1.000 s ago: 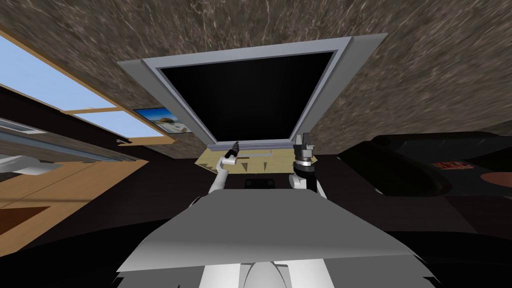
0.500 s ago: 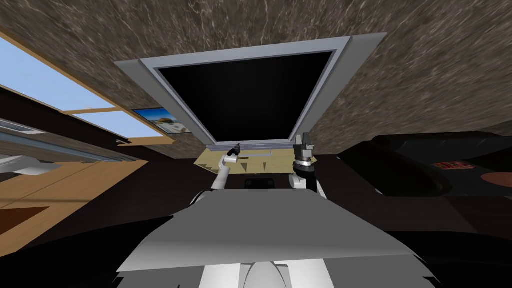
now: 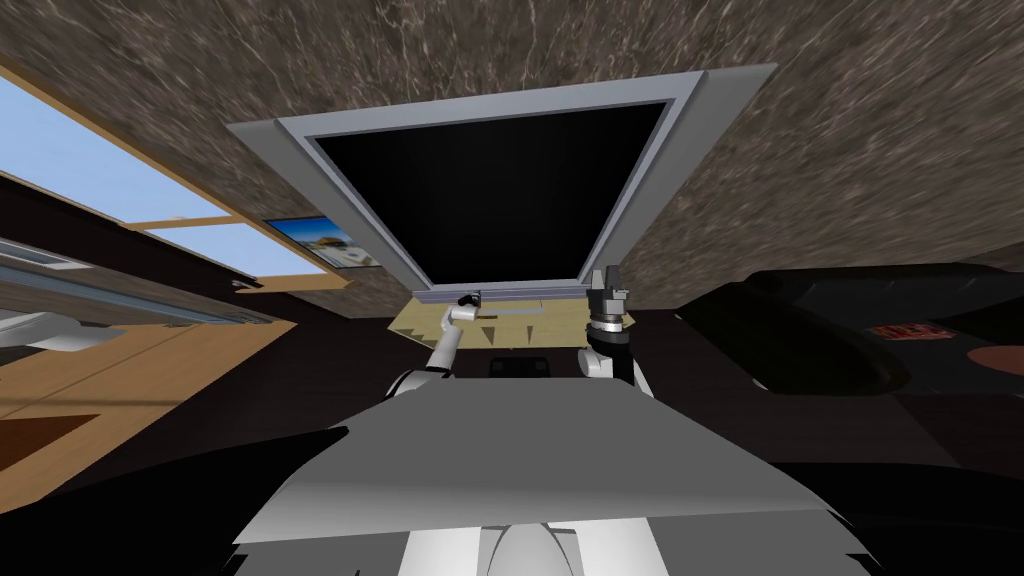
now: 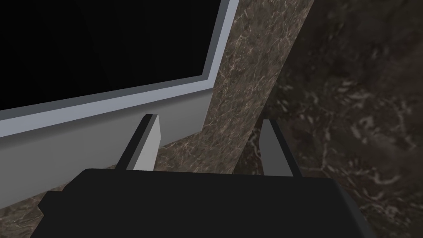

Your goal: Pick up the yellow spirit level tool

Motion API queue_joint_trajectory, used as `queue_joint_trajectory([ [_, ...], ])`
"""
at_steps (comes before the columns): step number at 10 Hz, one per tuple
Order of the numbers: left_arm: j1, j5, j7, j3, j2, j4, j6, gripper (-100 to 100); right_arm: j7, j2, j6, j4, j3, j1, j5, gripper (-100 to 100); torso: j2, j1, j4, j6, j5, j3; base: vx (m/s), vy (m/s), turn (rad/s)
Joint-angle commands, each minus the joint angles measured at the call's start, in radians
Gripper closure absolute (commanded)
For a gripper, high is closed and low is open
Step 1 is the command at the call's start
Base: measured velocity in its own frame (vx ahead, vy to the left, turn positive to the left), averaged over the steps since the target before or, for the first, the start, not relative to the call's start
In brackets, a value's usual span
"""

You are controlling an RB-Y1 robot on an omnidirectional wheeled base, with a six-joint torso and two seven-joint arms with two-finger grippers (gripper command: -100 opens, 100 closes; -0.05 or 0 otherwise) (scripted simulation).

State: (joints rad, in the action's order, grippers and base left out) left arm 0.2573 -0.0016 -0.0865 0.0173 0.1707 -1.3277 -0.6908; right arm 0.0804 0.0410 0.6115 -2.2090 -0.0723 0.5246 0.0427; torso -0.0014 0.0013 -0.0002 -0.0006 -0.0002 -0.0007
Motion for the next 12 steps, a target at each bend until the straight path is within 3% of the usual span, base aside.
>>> queue_joint_trajectory([
  [1, 0.022, 0.000, 0.001, -0.004, -0.002, 0.050, -0.034, -100, 0.000, 0.000, 0.000, 0.000, 0.000, 0.000, 0.000, 0, 0.000, 0.000, 0.000, 0.000, 0.000, 0.000, 0.019, 0.016, -0.004],
  [2, 0.022, 0.000, 0.001, -0.004, -0.002, 0.060, -0.034, -100, 0.000, 0.000, 0.000, 0.000, 0.000, 0.000, 0.000, 0, 0.000, 0.000, 0.000, 0.000, 0.000, 0.000, 0.010, 0.008, 0.000],
  [3, 0.059, 0.003, 0.004, -0.014, -0.003, 0.105, -0.078, -100, 0.000, 0.000, 0.000, 0.000, 0.000, 0.000, 0.000, 0, 0.001, 0.000, 0.000, 0.000, 0.000, 0.000, 0.017, 0.018, 0.002],
  [4, 0.059, 0.003, 0.004, -0.014, -0.003, 0.124, -0.078, -100, 0.000, 0.000, 0.000, 0.000, 0.000, 0.000, 0.000, 0, 0.000, 0.000, 0.000, 0.000, 0.000, 0.000, 0.019, 0.018, -0.003],
  [5, 0.094, 0.006, 0.009, -0.025, -0.004, 0.157, -0.119, -100, 0.000, 0.000, 0.000, 0.000, 0.000, 0.000, 0.000, 0, 0.000, 0.000, 0.000, 0.000, 0.000, 0.000, 0.024, 0.037, 0.002],
  [6, 0.094, 0.006, 0.009, -0.025, -0.004, 0.188, -0.120, -100, 0.000, 0.000, 0.000, 0.000, 0.000, 0.000, 0.000, 0, 0.000, 0.002, 0.000, 0.000, 0.000, 0.000, 0.020, 0.038, -0.004],
  [9, 0.161, 0.012, 0.020, -0.050, -0.007, 0.291, -0.196, -100, 0.000, 0.000, 0.000, 0.000, 0.000, 0.000, 0.000, 0, 0.000, 0.002, 0.000, 0.000, 0.001, 0.000, 0.026, 0.040, -0.001],
  [12, 0.192, 0.015, 0.026, -0.063, -0.009, 0.371, -0.230, -100, 0.000, 0.000, 0.000, 0.000, 0.000, 0.000, 0.000, 0, -0.001, 0.003, 0.000, 0.000, 0.001, 0.000, 0.029, 0.048, -0.002],
])
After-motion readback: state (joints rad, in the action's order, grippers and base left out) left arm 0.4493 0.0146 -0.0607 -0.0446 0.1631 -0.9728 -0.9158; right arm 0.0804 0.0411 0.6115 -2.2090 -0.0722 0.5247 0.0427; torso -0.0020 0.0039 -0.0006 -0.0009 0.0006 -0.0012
